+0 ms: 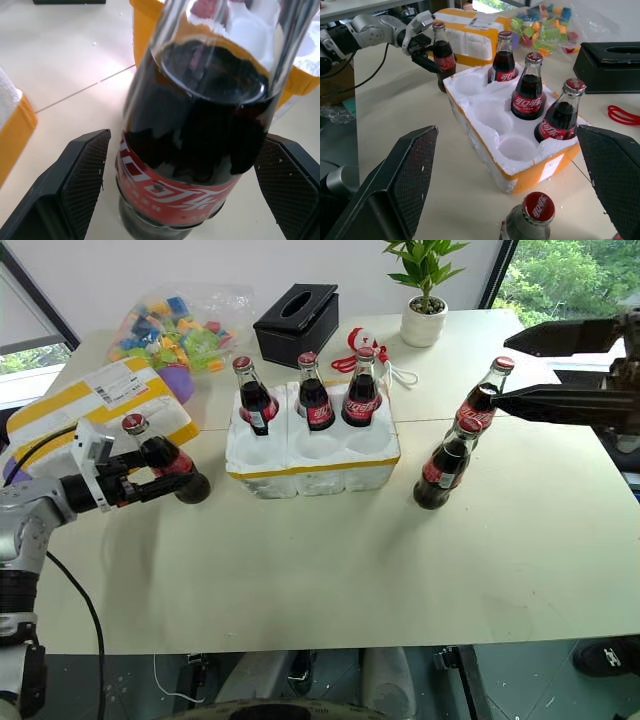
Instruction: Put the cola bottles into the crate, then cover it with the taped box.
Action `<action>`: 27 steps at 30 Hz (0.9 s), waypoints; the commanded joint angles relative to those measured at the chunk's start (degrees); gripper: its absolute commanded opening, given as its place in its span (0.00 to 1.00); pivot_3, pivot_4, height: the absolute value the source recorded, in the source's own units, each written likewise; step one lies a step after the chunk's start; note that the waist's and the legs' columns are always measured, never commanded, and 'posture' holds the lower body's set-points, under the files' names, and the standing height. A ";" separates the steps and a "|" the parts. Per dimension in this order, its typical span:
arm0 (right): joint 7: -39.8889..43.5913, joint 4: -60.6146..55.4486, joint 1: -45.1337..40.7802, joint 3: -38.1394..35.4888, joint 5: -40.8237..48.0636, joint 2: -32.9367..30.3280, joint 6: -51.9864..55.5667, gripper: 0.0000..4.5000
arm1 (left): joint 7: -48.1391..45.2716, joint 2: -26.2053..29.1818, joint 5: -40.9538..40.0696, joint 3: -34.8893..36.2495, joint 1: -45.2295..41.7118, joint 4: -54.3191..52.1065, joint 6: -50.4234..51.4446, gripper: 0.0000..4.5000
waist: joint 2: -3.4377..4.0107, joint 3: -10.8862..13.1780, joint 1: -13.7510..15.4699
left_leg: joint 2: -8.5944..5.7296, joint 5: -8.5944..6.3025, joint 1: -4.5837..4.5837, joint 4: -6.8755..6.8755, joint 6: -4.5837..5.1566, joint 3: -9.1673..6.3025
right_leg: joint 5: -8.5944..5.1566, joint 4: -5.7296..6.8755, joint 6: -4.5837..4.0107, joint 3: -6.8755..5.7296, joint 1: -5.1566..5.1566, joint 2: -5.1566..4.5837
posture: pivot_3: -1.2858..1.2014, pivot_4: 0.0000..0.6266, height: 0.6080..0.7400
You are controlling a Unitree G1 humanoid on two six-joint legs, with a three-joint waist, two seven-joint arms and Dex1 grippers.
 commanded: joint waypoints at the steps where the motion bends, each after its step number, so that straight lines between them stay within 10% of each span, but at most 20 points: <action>1: -1.51 -2.73 0.49 -2.77 2.17 0.02 -0.09 1.00 | -0.52 0.09 -1.24 1.09 -1.10 -0.64 0.02 0.94 | 0.00 0.00 0.03 | 0.00 0.00 0.00 0.01 0.00 0.00 | 0.00 0.00 0.00 0.00 0.00 0.00 | 0.52 0.24 0.94; 5: -2.40 -3.58 1.85 -2.95 2.20 -0.18 -1.25 1.00 | -1.25 0.70 -2.17 0.41 -0.32 -3.87 1.92 0.62 | -0.01 0.00 0.09 | 0.00 0.00 0.00 0.02 0.01 0.00 | 0.00 -0.01 0.00 0.00 0.01 0.00 | 0.52 0.24 0.94; 20: -4.72 -4.04 6.21 -3.61 2.06 0.86 -4.30 1.00 | -15.90 13.66 -10.23 -4.02 -11.88 -17.23 17.00 0.62 | -0.52 0.27 0.08 | -0.02 0.01 -0.28 0.16 0.01 -0.01 | 0.01 0.05 0.00 -0.03 -0.20 -0.01 | 0.52 0.24 0.94; 27: -9.34 -2.17 7.06 -5.26 1.95 3.58 -4.50 1.00 | -19.79 5.67 -6.68 -13.37 -31.60 -5.28 16.06 0.62 | -0.57 0.29 0.22 | -0.06 0.04 -0.39 0.38 0.02 0.00 | 0.01 0.29 0.01 -0.06 -0.27 -0.01 | 0.52 0.24 0.94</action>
